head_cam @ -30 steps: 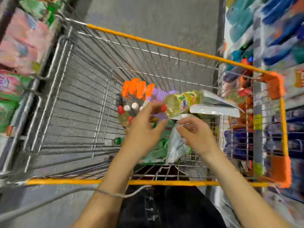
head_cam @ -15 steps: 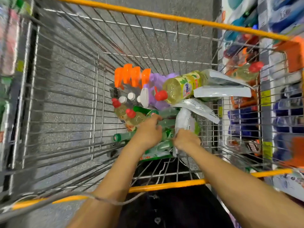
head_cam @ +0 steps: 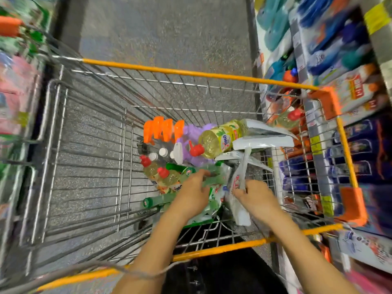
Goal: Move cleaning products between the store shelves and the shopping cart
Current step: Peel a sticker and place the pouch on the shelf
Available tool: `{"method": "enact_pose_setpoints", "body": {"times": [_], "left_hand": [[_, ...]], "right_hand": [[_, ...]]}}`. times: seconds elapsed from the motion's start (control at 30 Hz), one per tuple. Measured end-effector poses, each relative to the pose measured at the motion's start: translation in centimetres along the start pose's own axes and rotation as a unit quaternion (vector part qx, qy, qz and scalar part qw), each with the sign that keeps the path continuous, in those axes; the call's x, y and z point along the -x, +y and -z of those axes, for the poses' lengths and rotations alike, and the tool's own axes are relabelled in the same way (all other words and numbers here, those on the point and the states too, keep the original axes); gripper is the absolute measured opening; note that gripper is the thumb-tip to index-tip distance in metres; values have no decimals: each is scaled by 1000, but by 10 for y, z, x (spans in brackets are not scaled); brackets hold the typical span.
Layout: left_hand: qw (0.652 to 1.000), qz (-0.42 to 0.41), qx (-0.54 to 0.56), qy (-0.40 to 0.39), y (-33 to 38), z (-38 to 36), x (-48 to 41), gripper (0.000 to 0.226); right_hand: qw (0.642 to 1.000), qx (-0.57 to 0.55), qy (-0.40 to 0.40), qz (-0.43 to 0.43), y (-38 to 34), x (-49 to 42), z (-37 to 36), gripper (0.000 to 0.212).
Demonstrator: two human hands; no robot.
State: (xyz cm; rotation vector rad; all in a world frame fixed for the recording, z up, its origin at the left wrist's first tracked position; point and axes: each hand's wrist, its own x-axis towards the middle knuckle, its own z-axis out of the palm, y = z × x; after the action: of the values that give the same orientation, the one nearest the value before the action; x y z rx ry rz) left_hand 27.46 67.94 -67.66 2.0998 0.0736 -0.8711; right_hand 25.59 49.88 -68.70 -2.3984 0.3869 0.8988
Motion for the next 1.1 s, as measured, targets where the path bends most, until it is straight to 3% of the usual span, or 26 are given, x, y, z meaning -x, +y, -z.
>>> {"method": "enact_pose_setpoints", "body": {"times": [0.2, 0.3, 0.47, 0.57, 0.67, 0.73, 0.77, 0.83, 0.97, 1.1], "left_hand": [[994, -76, 73, 26, 36, 28, 17, 46], [983, -156, 91, 17, 62, 47, 28, 51], [960, -185, 209, 0, 80, 90, 42, 55], [945, -205, 244, 67, 89, 104, 49, 26], [925, -204, 299, 117, 96, 105, 57, 18], [911, -199, 329, 146, 92, 104, 59, 9], [904, -190, 346, 163, 90, 102, 60, 12], [888, -168, 380, 197, 82, 98, 61, 25], [870, -150, 399, 247, 76, 89, 65, 18], [877, -118, 371, 280, 75, 79, 65, 6]], "right_hand": [[965, -150, 30, 213, -28, 74, 92, 21], [949, -182, -8, 259, -49, 102, 137, 26], [900, -303, -67, 306, -86, 120, 200, 39], [845, -436, -127, 282, -95, 107, 219, 43], [762, -561, -178, 271, -104, 89, 218, 51], [696, -662, -135, 242, -101, 78, 209, 33], [671, -698, -106, 225, -94, 75, 201, 40], [677, -699, -96, 211, -78, 70, 175, 61], [761, -614, -37, 208, -66, 75, 122, 90], [778, -588, 69, 210, -77, 82, 100, 44]]}}
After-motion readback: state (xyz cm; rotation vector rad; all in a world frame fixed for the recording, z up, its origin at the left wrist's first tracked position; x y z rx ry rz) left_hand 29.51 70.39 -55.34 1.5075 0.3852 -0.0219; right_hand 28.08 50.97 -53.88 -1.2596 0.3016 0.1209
